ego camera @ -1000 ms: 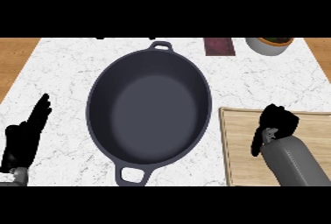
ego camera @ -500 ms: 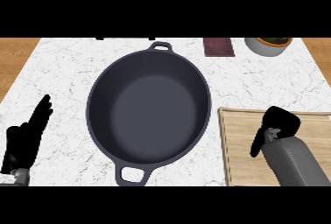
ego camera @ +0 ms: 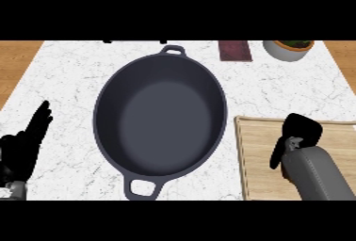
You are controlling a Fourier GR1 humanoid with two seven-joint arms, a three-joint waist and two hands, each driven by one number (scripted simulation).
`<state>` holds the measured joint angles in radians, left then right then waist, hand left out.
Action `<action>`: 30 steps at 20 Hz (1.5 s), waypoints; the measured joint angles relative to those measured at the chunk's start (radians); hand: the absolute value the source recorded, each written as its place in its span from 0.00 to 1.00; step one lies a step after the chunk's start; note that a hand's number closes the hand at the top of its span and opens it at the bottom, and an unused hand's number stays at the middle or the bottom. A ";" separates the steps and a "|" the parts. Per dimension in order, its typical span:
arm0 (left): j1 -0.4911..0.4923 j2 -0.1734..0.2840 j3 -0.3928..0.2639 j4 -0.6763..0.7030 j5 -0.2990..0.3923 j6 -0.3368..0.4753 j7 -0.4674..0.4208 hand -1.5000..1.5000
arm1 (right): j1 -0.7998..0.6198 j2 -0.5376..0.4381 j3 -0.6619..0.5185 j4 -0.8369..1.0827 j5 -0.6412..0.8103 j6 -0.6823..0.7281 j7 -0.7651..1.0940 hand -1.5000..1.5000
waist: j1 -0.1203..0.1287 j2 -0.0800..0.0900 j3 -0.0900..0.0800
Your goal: Pick the sweet potato from the tray and place it in the pot
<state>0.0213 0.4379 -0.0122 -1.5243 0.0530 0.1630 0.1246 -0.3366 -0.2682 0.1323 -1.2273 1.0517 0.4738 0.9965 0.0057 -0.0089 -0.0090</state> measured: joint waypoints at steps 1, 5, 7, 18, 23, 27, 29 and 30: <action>0.003 -0.007 0.000 0.006 -0.005 0.000 -0.009 0.50 | 0.010 0.010 0.003 -0.014 0.011 -0.002 0.004 1.00 | -0.001 -0.001 -0.001; 0.010 -0.021 -0.005 -0.003 -0.018 0.001 -0.005 0.50 | 0.023 0.080 0.062 -0.071 0.030 0.019 -0.024 1.00 | 0.000 -0.002 -0.002; 0.003 -0.023 -0.014 -0.003 -0.020 -0.008 -0.009 0.50 | 0.016 0.140 0.168 -0.099 0.008 0.034 -0.070 1.00 | 0.027 0.001 -0.001; -0.032 0.026 0.022 0.044 -0.025 -0.044 -0.006 0.50 | -0.143 0.230 0.726 -0.308 -0.136 -0.130 -0.079 1.00 | 0.109 0.005 0.008; -0.013 0.055 0.075 0.094 -0.016 -0.062 -0.021 0.50 | -0.269 0.219 0.835 -0.418 -0.049 -0.227 0.027 1.00 | 0.077 -0.003 0.006; -0.020 0.050 0.085 0.116 -0.012 -0.072 -0.021 0.50 | -0.355 0.220 0.875 -0.491 -0.002 -0.292 0.093 1.00 | 0.061 -0.004 0.006; -0.036 0.029 0.062 0.101 -0.011 -0.077 -0.021 0.50 | -0.391 0.235 0.887 -0.508 -0.005 -0.330 0.110 1.00 | 0.059 -0.002 0.007; -0.038 0.018 0.050 0.095 -0.015 -0.077 -0.027 0.50 | -0.404 0.239 0.895 -0.514 -0.005 -0.352 0.119 1.00 | 0.059 -0.002 0.007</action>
<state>-0.0169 0.4561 0.0376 -1.4295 0.0378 0.0863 0.0975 -0.7402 -0.0288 1.0274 -1.7415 1.0462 0.1218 1.1159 0.0649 -0.0110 -0.0025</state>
